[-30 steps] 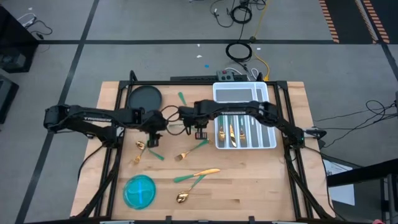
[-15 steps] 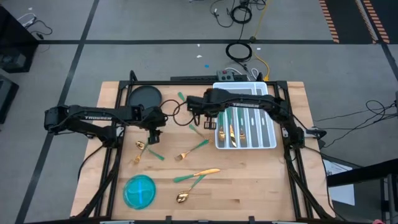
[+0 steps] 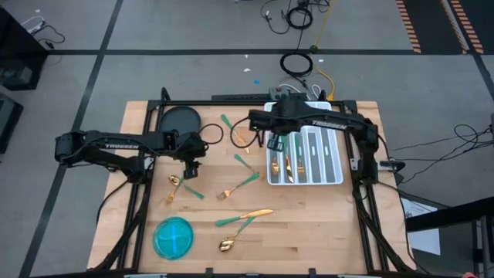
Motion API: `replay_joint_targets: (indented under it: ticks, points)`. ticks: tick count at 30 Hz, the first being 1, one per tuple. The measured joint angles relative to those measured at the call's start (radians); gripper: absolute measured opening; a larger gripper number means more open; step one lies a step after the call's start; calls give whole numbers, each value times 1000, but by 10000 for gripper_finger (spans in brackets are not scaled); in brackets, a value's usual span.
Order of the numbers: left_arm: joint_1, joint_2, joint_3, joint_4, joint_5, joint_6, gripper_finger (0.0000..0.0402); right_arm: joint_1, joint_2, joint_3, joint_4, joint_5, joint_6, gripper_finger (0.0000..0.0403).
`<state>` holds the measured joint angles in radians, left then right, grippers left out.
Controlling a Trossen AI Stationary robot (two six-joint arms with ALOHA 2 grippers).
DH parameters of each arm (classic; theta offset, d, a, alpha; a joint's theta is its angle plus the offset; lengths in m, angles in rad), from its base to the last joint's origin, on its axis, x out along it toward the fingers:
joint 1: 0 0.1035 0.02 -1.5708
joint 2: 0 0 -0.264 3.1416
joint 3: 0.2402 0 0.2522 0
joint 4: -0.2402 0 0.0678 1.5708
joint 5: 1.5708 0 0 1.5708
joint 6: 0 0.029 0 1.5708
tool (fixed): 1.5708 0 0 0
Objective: Sort silverware
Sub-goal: Put the center green table knife into the middle left slot of the white silverware tray
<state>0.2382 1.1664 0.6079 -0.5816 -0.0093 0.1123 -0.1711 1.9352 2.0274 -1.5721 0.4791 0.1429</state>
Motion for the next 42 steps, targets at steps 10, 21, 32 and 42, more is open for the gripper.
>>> replay_joint_targets:
  ticks: [10, 21, 32, 42]
  points:
    - [0, 0, 0, 28, 0, 0, 197, 26, -142, -92, 3, 47, 141, 0]
    - [0, 0, 0, 66, 0, 0, 197, 132, -240, -417, 1, 37, 329, 0]
    - [0, 0, 0, 149, 5, -52, 197, 160, -242, -481, 78, 53, 345, 0]
    - [0, 0, 0, 230, 33, -108, 197, 160, -238, -481, 183, 153, 314, 0]
